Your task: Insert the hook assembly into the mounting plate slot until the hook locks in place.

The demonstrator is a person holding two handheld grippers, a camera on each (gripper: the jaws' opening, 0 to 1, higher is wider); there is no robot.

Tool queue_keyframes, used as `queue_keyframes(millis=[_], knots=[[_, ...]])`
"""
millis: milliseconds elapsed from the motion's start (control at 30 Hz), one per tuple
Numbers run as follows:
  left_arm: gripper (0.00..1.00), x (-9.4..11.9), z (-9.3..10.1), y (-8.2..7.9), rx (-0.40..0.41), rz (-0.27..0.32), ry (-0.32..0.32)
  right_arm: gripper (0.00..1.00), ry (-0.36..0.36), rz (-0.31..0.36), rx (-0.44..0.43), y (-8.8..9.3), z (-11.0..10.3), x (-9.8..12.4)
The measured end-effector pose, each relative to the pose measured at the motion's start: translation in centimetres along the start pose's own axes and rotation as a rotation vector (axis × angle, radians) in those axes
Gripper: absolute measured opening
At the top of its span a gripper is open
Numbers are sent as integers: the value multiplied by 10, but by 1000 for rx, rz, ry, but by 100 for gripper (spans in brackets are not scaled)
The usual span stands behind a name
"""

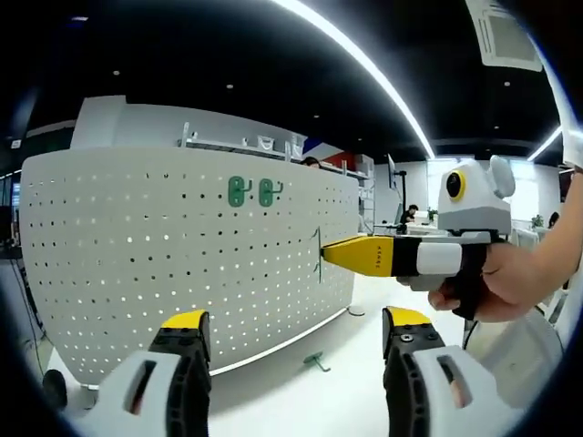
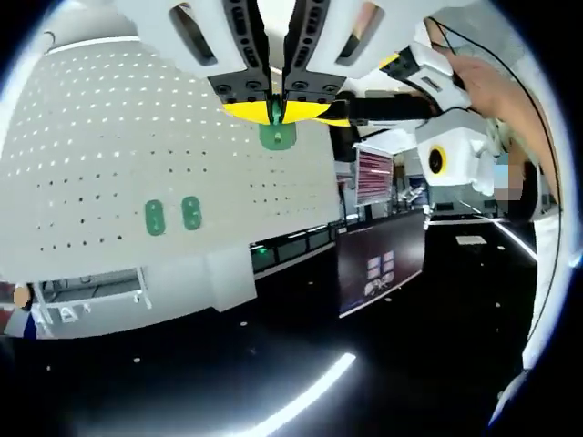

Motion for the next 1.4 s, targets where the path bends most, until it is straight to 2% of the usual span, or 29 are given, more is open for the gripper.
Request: queue_keyframes(millis=[67,267,600,1000,1067,1133,1300,1400], knots=[[79,-1,1,0,-3,-3,1,0,-8,-1,-22,1,2,0],[78,0,1,0,-6,-4,6,1,14,-2,-9,-2,5,-1],[77,4,-5,2,5,-5,-10,1,163,0,1,-20,42,3],[75,10,-11,4,20,1,-25,1,274,15,33,-41,75,1],[73,11,-12,2,22,5,-32,1,283,12,-23,-43,82,-1],[73,12,-13,0,20,14,-39,1,314,16,14,-48,86,-2],[72,13,-16,-2,24,17,-44,1,344,34,-23,-55,96,-4],[72,14,-16,-2,28,19,-47,1,368,38,-16,-60,103,-7]])
Point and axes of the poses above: the point that each gripper's makers call its tool centre point, and the gripper's own axes: x roughly backward along the fingers, z roughly to its right, y roughly out of its underside, the point moved 8 cm from there along x, roughly backward along the fingers, and after that the axes turned 14 degrees about -z, right-handed, at the moved point
